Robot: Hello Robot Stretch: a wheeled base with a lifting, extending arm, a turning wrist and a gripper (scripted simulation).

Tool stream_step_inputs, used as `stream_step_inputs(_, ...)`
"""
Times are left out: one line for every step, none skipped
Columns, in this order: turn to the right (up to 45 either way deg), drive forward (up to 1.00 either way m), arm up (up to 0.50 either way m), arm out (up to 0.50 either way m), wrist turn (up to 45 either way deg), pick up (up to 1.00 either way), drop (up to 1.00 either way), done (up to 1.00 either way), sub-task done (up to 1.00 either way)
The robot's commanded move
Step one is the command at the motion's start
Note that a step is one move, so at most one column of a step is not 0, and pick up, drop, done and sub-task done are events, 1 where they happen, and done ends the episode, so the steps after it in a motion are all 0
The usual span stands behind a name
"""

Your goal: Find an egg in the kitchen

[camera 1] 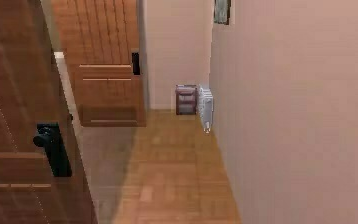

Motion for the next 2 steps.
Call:
stream_step_inputs(45.0, 0.0, 0.0, 0.0, 0.0, 0.0, 0.0, 0.0, 0.0)
stream_step_inputs(45.0, 0.0, 0.0, 0.0, 0.0, 0.0, 0.0, 0.0, 0.0)
